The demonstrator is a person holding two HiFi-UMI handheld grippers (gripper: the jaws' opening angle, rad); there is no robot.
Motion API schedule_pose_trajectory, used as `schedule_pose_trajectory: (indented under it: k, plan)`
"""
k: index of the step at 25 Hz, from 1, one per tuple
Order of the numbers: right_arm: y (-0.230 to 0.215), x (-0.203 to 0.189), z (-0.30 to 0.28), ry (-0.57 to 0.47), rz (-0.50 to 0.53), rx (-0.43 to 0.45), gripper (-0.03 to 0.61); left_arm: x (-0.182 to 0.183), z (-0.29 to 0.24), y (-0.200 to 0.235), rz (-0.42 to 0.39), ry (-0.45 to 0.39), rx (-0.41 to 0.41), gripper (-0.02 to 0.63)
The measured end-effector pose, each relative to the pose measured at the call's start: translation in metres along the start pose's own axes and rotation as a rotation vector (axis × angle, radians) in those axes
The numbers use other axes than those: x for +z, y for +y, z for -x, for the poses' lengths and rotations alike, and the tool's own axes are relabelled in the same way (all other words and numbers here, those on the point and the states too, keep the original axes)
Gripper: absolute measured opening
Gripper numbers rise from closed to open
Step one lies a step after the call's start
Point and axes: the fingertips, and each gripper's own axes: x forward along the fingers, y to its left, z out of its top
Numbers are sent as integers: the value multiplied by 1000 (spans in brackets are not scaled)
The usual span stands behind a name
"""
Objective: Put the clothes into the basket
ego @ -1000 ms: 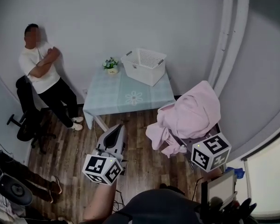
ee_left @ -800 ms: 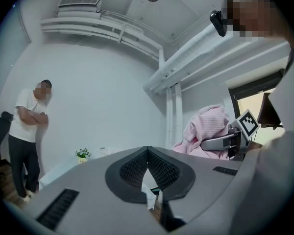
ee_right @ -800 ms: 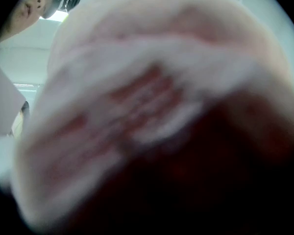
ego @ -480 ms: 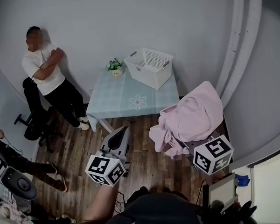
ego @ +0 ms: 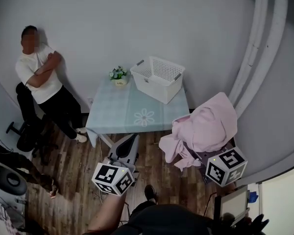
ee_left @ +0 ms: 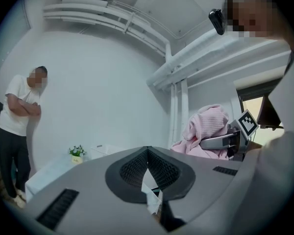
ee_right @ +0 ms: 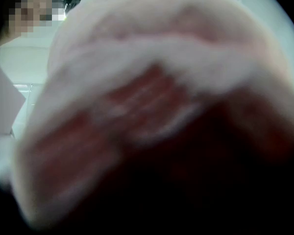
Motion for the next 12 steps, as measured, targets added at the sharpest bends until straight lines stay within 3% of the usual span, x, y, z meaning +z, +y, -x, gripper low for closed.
schedule_pose_trajectory:
  k: [7, 12]
  plan:
    - [4, 21, -69, -9, -1, -49, 334, 22, -28, 71, -4, -16, -41, 9]
    - [4, 19, -82, -22, -22, -56, 334, 23, -28, 87, -24, -37, -38, 9]
